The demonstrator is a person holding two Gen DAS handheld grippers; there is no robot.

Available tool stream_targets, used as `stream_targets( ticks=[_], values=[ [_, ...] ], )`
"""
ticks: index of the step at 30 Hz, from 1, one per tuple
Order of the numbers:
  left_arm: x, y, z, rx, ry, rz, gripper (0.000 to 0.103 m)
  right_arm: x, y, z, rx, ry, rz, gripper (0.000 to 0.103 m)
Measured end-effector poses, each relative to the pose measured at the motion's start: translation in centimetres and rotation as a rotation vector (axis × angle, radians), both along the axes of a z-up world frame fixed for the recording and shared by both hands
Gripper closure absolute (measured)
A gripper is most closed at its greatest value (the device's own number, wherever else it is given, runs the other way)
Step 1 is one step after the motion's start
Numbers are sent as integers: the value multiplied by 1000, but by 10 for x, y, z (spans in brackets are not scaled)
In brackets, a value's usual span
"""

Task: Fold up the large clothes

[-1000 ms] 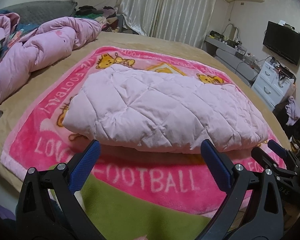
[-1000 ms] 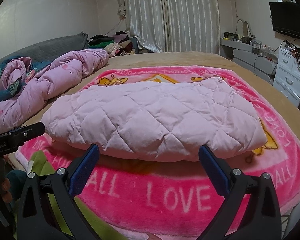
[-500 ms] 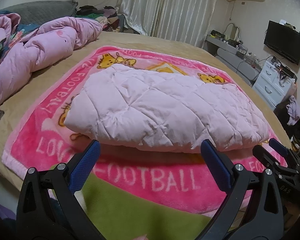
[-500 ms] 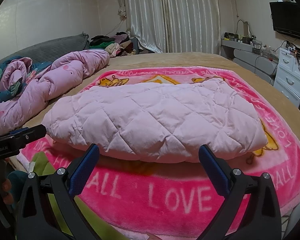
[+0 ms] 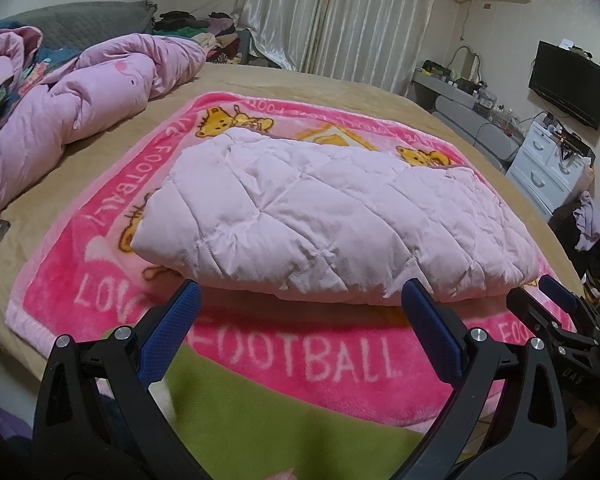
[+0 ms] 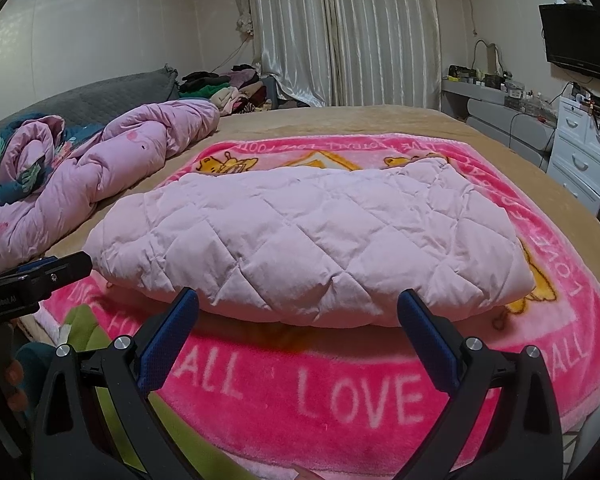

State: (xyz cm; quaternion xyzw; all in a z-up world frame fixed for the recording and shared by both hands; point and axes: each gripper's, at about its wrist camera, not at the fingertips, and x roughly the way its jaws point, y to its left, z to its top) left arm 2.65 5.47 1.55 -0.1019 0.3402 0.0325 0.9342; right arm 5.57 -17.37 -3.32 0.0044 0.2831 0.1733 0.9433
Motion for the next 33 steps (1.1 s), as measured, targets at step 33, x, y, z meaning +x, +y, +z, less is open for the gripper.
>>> stream_targets(
  ticks=[33],
  values=[
    [-3, 0, 0, 5, 6, 0, 9, -1, -1, 0, -4, 1, 2, 4]
  ],
)
